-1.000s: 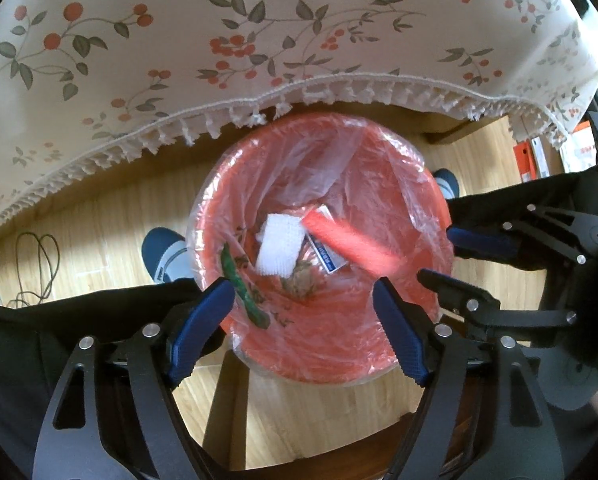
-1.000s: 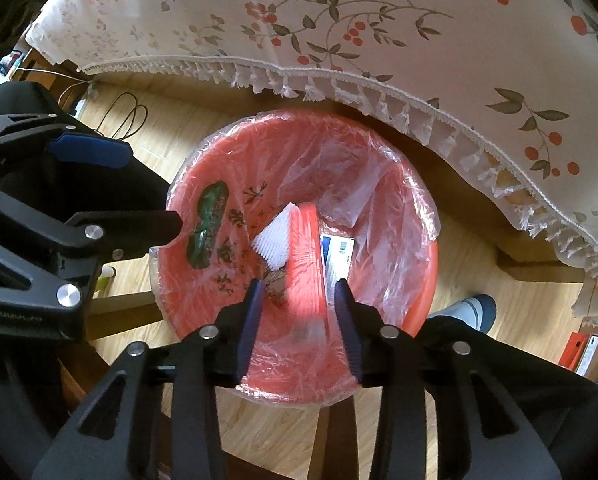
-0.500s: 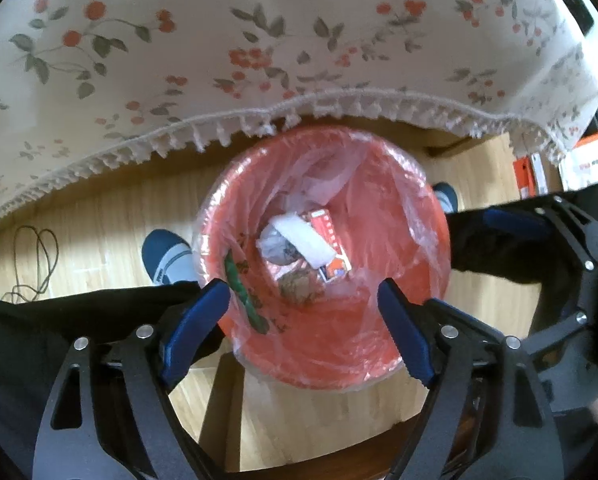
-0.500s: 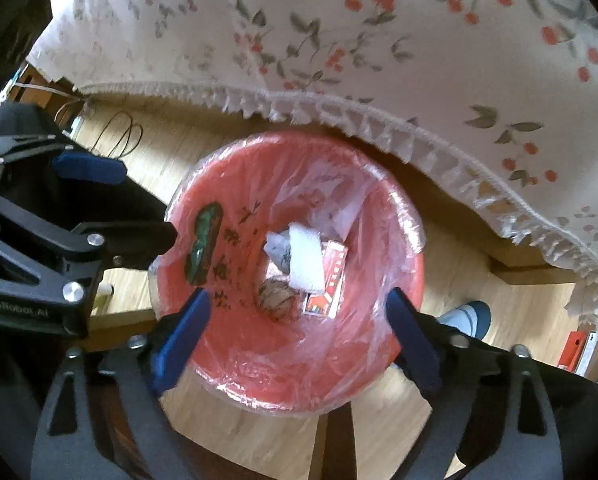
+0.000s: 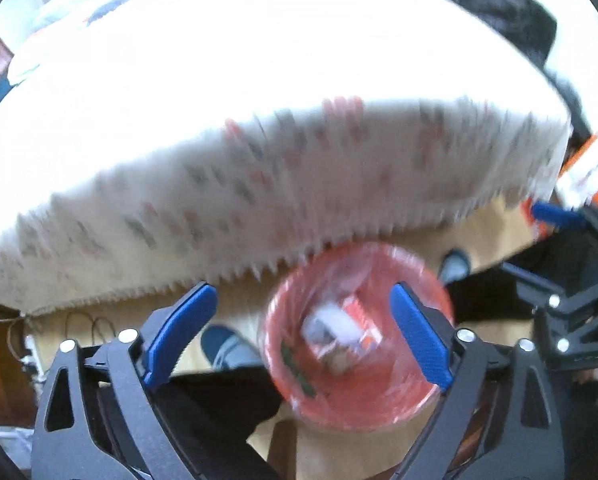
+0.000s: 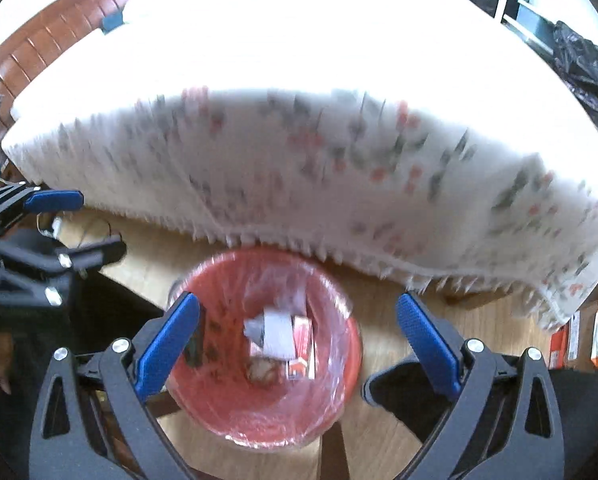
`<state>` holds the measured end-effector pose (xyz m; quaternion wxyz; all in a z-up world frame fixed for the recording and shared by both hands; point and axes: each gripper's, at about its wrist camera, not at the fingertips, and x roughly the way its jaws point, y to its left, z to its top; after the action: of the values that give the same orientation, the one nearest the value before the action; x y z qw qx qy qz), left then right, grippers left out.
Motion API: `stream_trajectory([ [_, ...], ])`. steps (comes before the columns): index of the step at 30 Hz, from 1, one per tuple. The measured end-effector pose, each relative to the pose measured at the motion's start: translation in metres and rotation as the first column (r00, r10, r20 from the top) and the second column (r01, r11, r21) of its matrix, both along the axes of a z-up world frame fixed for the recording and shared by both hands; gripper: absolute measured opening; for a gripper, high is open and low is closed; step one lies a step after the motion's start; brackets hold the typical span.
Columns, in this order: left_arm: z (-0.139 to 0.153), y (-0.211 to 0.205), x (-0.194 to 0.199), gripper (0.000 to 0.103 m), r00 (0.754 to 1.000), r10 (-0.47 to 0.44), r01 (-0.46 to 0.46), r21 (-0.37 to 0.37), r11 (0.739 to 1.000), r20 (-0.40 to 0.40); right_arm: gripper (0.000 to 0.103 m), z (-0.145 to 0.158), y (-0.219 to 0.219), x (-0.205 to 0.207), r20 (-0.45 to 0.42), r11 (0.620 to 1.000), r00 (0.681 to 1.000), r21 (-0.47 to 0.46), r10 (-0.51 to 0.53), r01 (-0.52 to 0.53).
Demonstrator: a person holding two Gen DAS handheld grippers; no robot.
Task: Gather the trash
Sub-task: 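Raise both tools back over the bed toward the spray bottle and wrapper, then grasp the clear spray bottle with the right gripper while the left grasps the black candy wrapper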
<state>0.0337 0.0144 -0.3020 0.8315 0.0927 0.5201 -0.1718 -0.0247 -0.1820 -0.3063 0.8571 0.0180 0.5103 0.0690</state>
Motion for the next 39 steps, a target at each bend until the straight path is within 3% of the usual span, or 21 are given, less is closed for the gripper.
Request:
stream_trajectory([
  [3,0.034,0.013,0.025,0.097,0.996,0.037,-0.034,-0.033,0.999,0.081,0.098,0.031,-0.009,0.018,0.057,1.0,0.998,0.013,0.02,-0.021],
  [6,0.056,0.019,0.053,0.097,0.99,0.052,-0.05,-0.018,0.999,0.134,0.098,0.059,-0.019,0.042,0.139,1.0,0.99,-0.008,0.005,-0.003],
  [13,0.085,0.016,0.141,0.097,0.974,0.041,-0.041,-0.003,0.999,0.222,0.098,0.096,-0.038,0.134,0.233,0.998,0.971,-0.028,-0.048,0.056],
  [20,0.085,0.005,0.227,0.097,0.969,0.047,-0.037,-0.046,0.998,0.244,0.098,0.097,-0.035,0.245,0.256,0.995,0.964,-0.047,-0.074,0.088],
  [27,0.062,0.001,0.286,0.097,0.971,0.071,-0.057,-0.067,0.996,0.229,0.096,0.065,-0.022,0.348,0.229,0.989,0.967,-0.075,-0.111,0.131],
  [33,0.044,0.006,0.307,0.097,0.975,0.07,-0.058,-0.063,0.996,0.211,0.079,0.034,-0.023,0.395,0.167,0.979,0.971,-0.078,-0.172,0.187],
  [35,0.041,0.007,0.314,0.097,0.975,0.065,-0.053,-0.062,0.997,0.212,0.058,0.025,-0.024,0.404,0.134,0.982,0.977,-0.073,-0.163,0.174],
  [38,0.04,0.005,0.333,0.097,0.972,0.046,-0.033,-0.06,0.998,0.232,0.035,0.024,-0.019,0.407,0.147,0.985,0.983,-0.113,-0.11,0.127],
  [39,0.041,0.004,0.343,0.097,0.969,0.043,-0.029,-0.059,0.998,0.245,0.035,0.023,-0.019,0.407,0.152,0.986,0.984,-0.124,-0.092,0.111],
])
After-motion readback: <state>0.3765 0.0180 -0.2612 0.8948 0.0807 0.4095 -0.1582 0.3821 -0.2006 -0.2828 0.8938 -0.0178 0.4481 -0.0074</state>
